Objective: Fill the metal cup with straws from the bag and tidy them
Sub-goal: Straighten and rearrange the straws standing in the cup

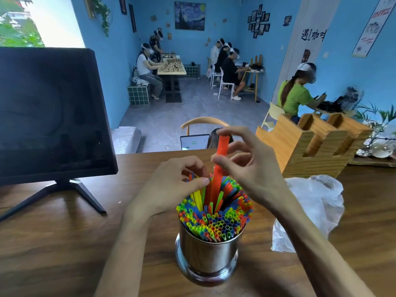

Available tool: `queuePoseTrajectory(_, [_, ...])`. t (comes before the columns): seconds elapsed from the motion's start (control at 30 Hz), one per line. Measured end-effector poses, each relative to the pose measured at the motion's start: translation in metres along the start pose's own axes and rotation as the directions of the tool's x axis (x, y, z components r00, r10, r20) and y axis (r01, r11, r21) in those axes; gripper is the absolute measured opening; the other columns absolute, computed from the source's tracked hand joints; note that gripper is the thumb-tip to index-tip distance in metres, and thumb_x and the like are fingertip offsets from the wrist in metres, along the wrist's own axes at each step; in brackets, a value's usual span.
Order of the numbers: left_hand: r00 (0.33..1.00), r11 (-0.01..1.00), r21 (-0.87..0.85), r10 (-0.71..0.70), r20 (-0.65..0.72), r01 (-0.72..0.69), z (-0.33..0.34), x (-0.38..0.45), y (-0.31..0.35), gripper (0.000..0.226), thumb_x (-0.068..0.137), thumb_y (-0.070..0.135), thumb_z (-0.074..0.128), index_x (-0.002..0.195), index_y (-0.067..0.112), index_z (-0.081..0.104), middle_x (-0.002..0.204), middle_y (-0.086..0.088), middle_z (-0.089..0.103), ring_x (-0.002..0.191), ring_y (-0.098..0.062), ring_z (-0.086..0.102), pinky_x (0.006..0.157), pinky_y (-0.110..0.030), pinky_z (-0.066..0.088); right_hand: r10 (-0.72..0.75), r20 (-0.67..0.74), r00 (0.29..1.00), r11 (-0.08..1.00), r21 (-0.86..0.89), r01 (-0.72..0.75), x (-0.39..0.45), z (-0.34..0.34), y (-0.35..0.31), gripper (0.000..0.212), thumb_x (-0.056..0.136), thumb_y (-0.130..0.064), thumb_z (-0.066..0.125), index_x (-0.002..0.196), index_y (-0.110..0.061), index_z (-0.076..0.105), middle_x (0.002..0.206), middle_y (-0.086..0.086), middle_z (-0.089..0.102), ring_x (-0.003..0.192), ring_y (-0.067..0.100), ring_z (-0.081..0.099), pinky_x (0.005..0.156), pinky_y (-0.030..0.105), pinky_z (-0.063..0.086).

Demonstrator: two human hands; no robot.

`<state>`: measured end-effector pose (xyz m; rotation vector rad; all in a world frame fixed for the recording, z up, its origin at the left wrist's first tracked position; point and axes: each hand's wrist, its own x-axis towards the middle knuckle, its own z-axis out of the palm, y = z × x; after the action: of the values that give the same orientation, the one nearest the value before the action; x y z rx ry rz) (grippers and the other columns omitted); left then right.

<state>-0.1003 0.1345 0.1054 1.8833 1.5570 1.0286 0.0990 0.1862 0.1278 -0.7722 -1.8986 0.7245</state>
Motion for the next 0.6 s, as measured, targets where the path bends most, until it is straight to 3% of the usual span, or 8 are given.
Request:
queuePoseTrajectory(0.17, [0.979,0.987,-0.159,-0.058,-0.197,0.026,0.017,-0.001,-0.006,0.010,0.099,0.033,0.064,0.094,0.042,0.065,0.098,0.021,0.070,0.089,0.004,0.067,0.081,-0.033,0.054,-0.044,0.150,0.988,0.989,-0.130,0.064,-0.014,0.008,0.015,0.012,0.083,-0.034,0.083,0.093,-0.031,0.077,0.088,-0.019,0.074,0.085,0.000,0.069,0.071,0.013,0.049])
queuePoseTrajectory(0.27, [0.960,0.959,-0.282,-0.074,-0.271,-0.005,0.024,0.001,-0.003,0.008,0.099,0.036,0.059,0.103,0.042,0.061,0.110,0.013,0.070,0.102,-0.007,0.070,0.096,-0.046,0.055,0.008,0.220,0.976,0.991,-0.134,0.022,-0.018,0.010,0.022,0.011,0.084,-0.040,0.080,0.089,-0.030,0.081,0.096,-0.021,0.072,0.100,0.002,0.065,0.083,0.024,0.051])
queuePoseTrajectory(0.33, [0.966,0.947,-0.317,-0.033,-0.258,-0.053,0.029,0.003,0.001,0.015,0.097,0.040,0.055,0.110,0.045,0.060,0.116,0.014,0.070,0.109,-0.008,0.069,0.100,-0.044,0.054,0.019,0.215,0.976,0.996,-0.095,0.002,-0.020,0.010,0.025,0.016,0.087,-0.044,0.077,0.092,-0.029,0.082,0.099,-0.021,0.072,0.105,0.003,0.064,0.086,0.026,0.051])
queuePoseTrajectory(0.43, [0.979,0.922,-0.372,0.028,-0.202,-0.103,0.036,0.003,0.003,0.019,0.102,0.032,0.053,0.117,0.038,0.062,0.117,0.010,0.072,0.113,-0.010,0.068,0.098,-0.038,0.053,0.037,0.202,0.979,0.999,-0.002,-0.037,-0.022,0.012,0.027,0.013,0.089,-0.038,0.076,0.094,-0.028,0.083,0.101,-0.018,0.073,0.111,0.003,0.064,0.092,0.031,0.051])
queuePoseTrajectory(0.6, [0.981,0.954,-0.284,0.042,-0.187,-0.095,0.036,0.003,0.000,0.025,0.106,0.018,0.051,0.106,0.034,0.070,0.106,0.012,0.074,0.105,-0.007,0.070,0.091,-0.031,0.055,0.059,0.198,0.978,0.993,0.089,-0.078,-0.025,0.013,0.031,0.011,0.089,-0.028,0.078,0.094,-0.020,0.083,0.102,-0.012,0.075,0.108,0.009,0.067,0.095,0.042,0.055])
